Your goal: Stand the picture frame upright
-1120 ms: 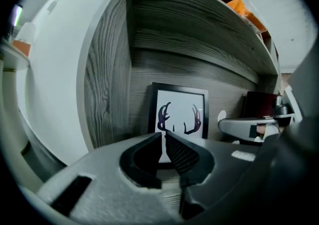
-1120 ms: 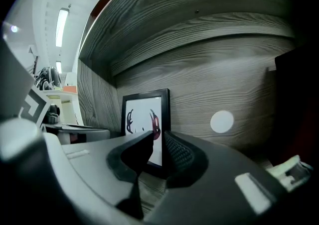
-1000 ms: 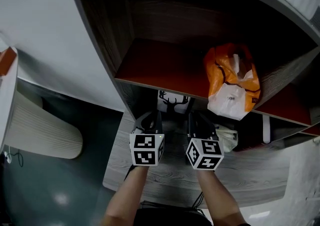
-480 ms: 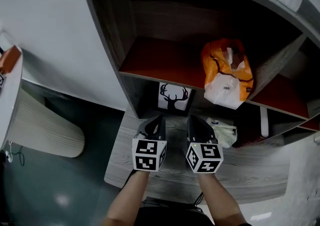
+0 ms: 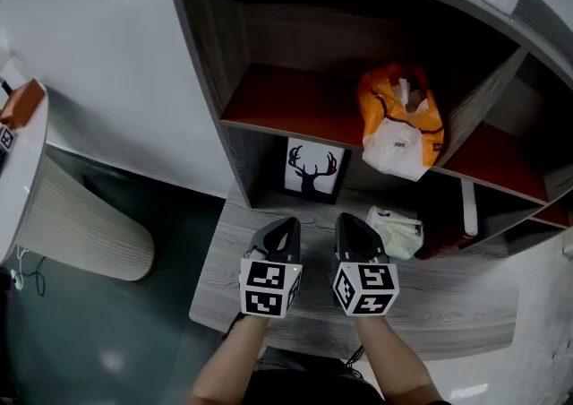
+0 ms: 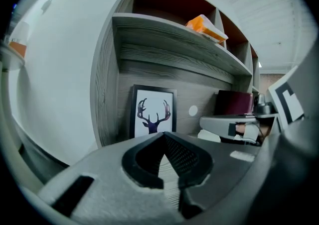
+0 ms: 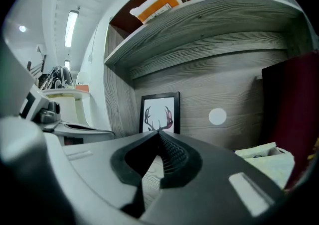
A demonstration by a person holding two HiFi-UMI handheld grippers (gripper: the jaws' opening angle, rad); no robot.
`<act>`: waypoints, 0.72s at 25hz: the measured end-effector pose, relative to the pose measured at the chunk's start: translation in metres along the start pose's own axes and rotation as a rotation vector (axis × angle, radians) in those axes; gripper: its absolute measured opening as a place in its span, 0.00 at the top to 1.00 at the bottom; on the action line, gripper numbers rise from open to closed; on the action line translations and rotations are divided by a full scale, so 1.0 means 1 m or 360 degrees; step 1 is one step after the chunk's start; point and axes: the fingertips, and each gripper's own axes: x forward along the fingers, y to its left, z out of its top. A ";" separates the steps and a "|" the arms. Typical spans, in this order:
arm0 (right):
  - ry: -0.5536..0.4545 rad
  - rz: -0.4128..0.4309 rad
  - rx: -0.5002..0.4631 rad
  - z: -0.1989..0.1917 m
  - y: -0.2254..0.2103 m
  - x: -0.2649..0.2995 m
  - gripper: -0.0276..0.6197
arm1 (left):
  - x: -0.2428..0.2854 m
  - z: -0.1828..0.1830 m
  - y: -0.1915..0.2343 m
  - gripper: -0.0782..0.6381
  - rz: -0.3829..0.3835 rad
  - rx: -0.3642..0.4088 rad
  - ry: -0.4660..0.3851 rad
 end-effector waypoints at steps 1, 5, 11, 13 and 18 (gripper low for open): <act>0.0001 0.0001 -0.0002 -0.001 0.001 -0.003 0.95 | -0.003 -0.001 -0.001 0.89 -0.0001 0.0005 0.0001; 0.0003 0.0004 -0.0016 -0.002 0.003 -0.012 0.95 | -0.014 -0.002 -0.007 0.89 -0.0014 0.0007 -0.0008; 0.0042 0.0026 -0.0022 -0.008 0.009 -0.027 0.96 | -0.027 -0.007 -0.019 0.89 -0.0038 0.0043 0.0000; 0.0055 0.0041 -0.0035 -0.012 0.013 -0.032 0.96 | -0.032 -0.009 -0.023 0.89 -0.0047 0.0065 0.0008; 0.0107 0.0072 -0.0047 -0.022 0.019 -0.044 0.96 | -0.042 -0.013 -0.034 0.89 -0.0091 0.0033 0.0037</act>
